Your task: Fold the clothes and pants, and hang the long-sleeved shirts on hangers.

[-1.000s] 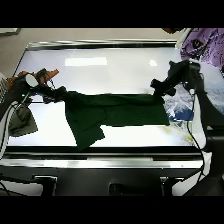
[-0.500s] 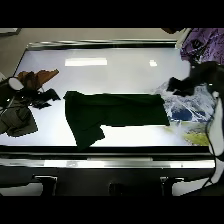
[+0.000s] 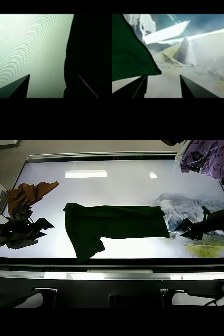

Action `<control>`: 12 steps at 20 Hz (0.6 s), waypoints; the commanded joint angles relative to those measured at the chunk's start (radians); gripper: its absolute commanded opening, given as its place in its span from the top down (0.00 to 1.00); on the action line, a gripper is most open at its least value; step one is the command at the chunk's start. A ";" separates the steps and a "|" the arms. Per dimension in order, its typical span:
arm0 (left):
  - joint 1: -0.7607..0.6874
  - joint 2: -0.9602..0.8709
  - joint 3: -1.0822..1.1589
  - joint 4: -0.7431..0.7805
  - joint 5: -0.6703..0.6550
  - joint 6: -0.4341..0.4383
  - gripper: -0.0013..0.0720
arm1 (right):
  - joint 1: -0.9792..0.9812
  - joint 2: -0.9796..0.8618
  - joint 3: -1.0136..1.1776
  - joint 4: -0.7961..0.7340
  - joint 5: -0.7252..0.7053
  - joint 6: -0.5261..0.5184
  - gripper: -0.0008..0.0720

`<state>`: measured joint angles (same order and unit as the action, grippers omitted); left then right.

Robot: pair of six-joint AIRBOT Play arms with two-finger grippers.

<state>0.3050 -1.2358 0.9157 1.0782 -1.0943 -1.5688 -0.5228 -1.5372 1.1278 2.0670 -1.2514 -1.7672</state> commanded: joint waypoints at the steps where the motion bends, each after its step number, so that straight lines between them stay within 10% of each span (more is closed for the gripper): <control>1: 0.009 0.013 -0.024 -0.029 0.023 0.029 0.06 | -0.014 -0.029 -0.100 0.144 0.042 -0.099 0.34; 8: 0.010 0.003 -0.024 -0.033 0.014 -0.010 0.06 | 0.038 -0.116 -0.129 0.252 0.060 -0.137 0.35; 11: 0.010 -0.045 -0.030 -0.064 0.015 -0.006 0.06 | 0.111 -0.124 -0.130 0.250 0.074 -0.150 0.95; 12: 0.009 -0.071 -0.035 -0.096 0.021 0.018 0.06 | 0.110 -0.118 -0.130 0.253 0.074 -0.150 0.95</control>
<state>0.3134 -1.2648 0.8879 1.0294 -1.0801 -1.5707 -0.4488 -1.6505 1.0035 2.3142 -1.1950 -1.9041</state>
